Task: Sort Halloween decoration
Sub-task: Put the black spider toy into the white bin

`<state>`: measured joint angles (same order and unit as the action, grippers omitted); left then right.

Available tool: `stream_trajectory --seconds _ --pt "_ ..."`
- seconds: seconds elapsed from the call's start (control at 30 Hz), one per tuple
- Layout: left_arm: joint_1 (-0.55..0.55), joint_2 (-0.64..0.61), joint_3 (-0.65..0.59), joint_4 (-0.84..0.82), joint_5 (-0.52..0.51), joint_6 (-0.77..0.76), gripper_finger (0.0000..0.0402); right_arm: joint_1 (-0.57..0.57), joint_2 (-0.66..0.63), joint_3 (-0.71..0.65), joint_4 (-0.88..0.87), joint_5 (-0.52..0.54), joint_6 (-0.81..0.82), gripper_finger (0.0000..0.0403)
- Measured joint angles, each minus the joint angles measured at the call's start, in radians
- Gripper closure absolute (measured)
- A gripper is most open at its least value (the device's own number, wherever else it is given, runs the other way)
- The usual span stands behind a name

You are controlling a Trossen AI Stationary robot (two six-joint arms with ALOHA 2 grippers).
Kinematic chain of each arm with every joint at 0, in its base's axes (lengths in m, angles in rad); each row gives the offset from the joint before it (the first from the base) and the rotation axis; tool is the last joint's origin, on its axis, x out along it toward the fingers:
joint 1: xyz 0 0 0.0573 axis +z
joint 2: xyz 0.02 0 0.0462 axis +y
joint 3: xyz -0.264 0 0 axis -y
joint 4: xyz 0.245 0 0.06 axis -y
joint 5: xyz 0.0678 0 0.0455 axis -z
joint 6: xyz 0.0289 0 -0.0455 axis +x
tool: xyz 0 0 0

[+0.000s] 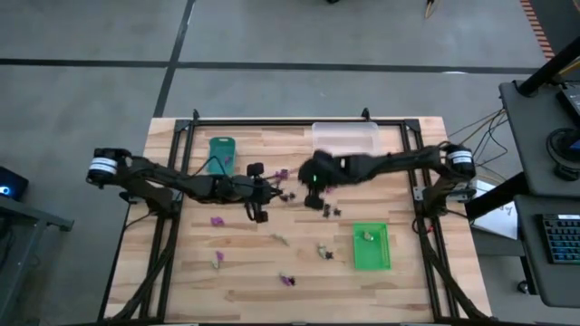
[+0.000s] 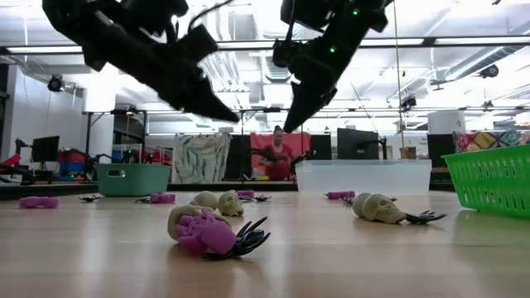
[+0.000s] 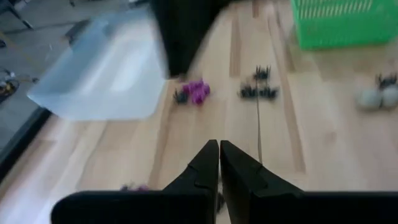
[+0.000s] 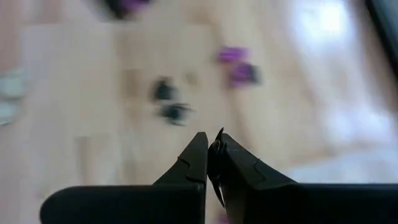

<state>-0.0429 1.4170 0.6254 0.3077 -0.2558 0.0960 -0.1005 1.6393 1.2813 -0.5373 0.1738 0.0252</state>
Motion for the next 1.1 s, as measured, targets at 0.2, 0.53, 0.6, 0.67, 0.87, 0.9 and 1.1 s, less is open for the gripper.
stream_trajectory --seconds 0.2,0.53,0.6,0.67,0.87,0.9,1.1 --pt "0.0 -0.056 0.0 -0.009 0.002 -0.011 0.0402 -0.161 0.008 0.14 -0.236 -0.022 -0.017 0.039" --pt "0.0 -0.059 0.0 -0.02 0.003 -0.038 0.0402 -0.357 0.098 0.231 -0.417 -0.106 -0.377 0.039" --pt "0.0 -0.059 0.0 -0.02 0.003 -0.045 0.0402 -0.378 0.111 0.23 -0.446 -0.103 -0.464 0.039" --pt "0.0 -0.059 0.0 -0.02 0.003 -0.045 0.0402 -0.4 0.122 0.23 -0.462 -0.098 -0.524 0.039" --pt "0.0 -0.059 0.0 -0.019 0.003 -0.045 0.0402 -0.487 0.154 0.23 -0.512 -0.095 -0.619 0.039" --pt "0.0 -0.059 0.0 -0.019 0.003 -0.045 0.0402 -0.503 0.156 0.23 -0.516 -0.096 -0.626 0.039" --pt "0.0 -0.059 0.0 -0.022 0.003 -0.045 0.0402 -0.602 0.16 0.217 -0.519 -0.096 -0.649 0.039"
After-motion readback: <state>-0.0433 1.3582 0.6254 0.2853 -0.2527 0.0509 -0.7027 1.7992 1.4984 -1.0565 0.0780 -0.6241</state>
